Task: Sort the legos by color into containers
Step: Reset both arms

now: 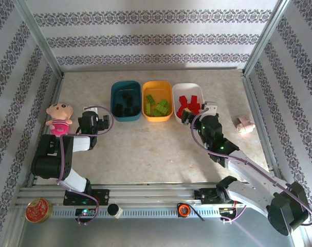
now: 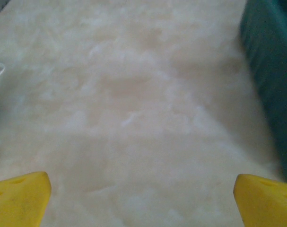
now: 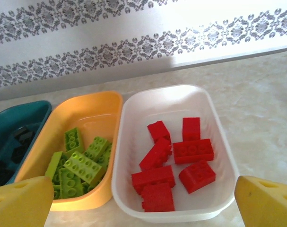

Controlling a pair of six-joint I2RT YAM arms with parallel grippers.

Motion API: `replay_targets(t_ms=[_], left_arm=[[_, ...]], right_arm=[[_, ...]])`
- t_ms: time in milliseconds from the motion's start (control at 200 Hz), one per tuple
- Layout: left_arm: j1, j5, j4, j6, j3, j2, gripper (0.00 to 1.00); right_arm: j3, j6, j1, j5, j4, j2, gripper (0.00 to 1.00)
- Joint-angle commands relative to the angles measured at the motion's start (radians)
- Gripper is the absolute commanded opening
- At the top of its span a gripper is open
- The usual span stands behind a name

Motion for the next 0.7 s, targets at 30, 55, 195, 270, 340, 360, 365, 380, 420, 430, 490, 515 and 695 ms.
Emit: replay_targets(t_ms=[30,55,195,270,340,360,365,380,420,430,490,515,695], left_arm=[[0.026,0.137,0.307,0.048,-0.097,0.013,0.99],[0.026,0.132,0.444,0.054,-0.136,0.052,0.99],[0.027,0.078,0.385,0.034,-0.118,0.041,0.99],[0.024,0.018,0.357,0.013,-0.123,0.024,1.00],[0.018,-0.010,0.423,0.014,-0.143,0.039,0.99],[0.019,-0.009,0.408,0.010,-0.141,0.032,0.99],[0.019,-0.008,0.403,0.008,-0.140,0.031,0.99],[0.019,-0.010,0.395,0.005,-0.139,0.027,0.99],[0.019,-0.007,0.414,0.013,-0.141,0.034,0.99],[0.018,-0.004,0.419,0.014,-0.141,0.036,0.99],[0.018,0.027,0.411,0.025,-0.143,0.033,0.99],[0.018,0.037,0.408,0.030,-0.138,0.035,0.99],[0.018,0.063,0.357,0.041,-0.111,0.036,0.99]], right_arm=[[-0.030,-0.084,-0.052,-0.061,0.056,-0.027,0.98],[-0.026,-0.094,-0.060,-0.060,0.048,-0.029,0.98],[-0.063,-0.157,-0.113,-0.074,0.103,-0.032,0.98],[-0.099,-0.195,-0.159,-0.079,0.155,-0.028,0.98],[-0.116,-0.223,-0.221,-0.068,0.177,-0.014,0.98],[-0.123,-0.233,-0.243,-0.069,0.187,-0.005,0.98],[-0.125,-0.236,-0.249,-0.069,0.190,-0.002,0.98],[-0.128,-0.244,-0.266,-0.070,0.196,0.003,0.98],[-0.139,-0.261,-0.308,-0.075,0.221,0.028,0.98],[-0.142,-0.265,-0.318,-0.077,0.228,0.035,0.98],[-0.164,-0.301,-0.369,-0.111,0.292,0.086,0.98],[-0.173,-0.311,-0.381,-0.121,0.328,0.112,0.98],[-0.212,-0.371,-0.415,-0.147,0.563,0.330,0.98]])
